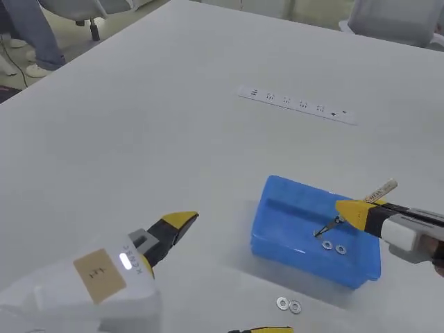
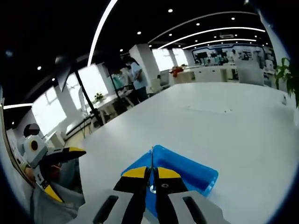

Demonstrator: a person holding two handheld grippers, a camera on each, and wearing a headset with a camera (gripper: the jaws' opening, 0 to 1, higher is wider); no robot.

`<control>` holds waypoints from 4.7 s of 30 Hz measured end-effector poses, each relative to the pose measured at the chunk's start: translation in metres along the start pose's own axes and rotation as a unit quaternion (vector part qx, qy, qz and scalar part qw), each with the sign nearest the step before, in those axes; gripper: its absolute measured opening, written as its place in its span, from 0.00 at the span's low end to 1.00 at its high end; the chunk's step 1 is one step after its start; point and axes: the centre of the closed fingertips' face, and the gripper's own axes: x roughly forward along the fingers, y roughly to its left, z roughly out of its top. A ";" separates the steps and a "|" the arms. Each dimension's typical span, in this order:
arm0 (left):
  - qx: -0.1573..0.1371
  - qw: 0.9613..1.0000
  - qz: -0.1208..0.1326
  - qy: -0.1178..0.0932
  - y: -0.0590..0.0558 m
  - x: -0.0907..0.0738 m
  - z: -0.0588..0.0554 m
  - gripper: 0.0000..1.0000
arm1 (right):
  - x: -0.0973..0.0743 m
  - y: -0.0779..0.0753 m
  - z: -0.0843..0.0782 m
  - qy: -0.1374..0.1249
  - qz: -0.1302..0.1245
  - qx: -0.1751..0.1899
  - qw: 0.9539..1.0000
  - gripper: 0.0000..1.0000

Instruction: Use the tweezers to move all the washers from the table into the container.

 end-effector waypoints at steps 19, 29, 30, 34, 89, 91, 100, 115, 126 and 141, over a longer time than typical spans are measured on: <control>-0.004 1.000 -0.002 -0.001 0.000 0.000 0.001 0.88 | 0.031 -0.019 -0.011 0.037 -0.003 0.003 0.999 0.02; -0.004 1.000 -0.004 0.000 0.000 0.001 0.001 0.88 | 0.036 -0.026 -0.020 0.055 -0.013 -0.003 0.998 0.02; -0.004 1.000 -0.004 -0.001 0.000 0.001 0.001 0.88 | 0.036 -0.027 -0.021 0.057 -0.014 -0.004 0.998 0.02; -0.004 1.000 -0.005 -0.001 -0.001 0.001 0.001 0.88 | 0.037 -0.028 -0.023 0.061 -0.017 -0.008 0.998 0.02; -0.015 1.000 -0.021 -0.004 -0.007 0.001 0.002 0.87 | -0.015 0.044 -0.019 0.006 0.047 -0.037 0.998 0.03; -0.016 1.000 -0.021 -0.004 -0.007 0.001 0.002 0.87 | -0.013 0.046 -0.025 0.009 0.051 -0.031 0.998 0.03; -0.016 1.000 -0.019 -0.005 -0.006 0.001 0.002 0.87 | -0.002 0.052 -0.054 0.040 0.064 -0.013 0.997 0.03; -0.014 1.000 -0.020 -0.003 -0.007 0.001 0.001 0.87 | 0.004 0.053 -0.078 0.073 0.069 -0.016 0.995 0.03; -0.012 1.000 -0.019 -0.001 -0.007 0.001 0.001 0.87 | 0.002 0.070 -0.087 0.089 0.085 -0.141 0.982 0.04; -0.012 1.000 -0.017 -0.001 -0.006 0.001 0.002 0.87 | 0.000 0.068 -0.079 0.046 0.049 -0.128 0.989 0.02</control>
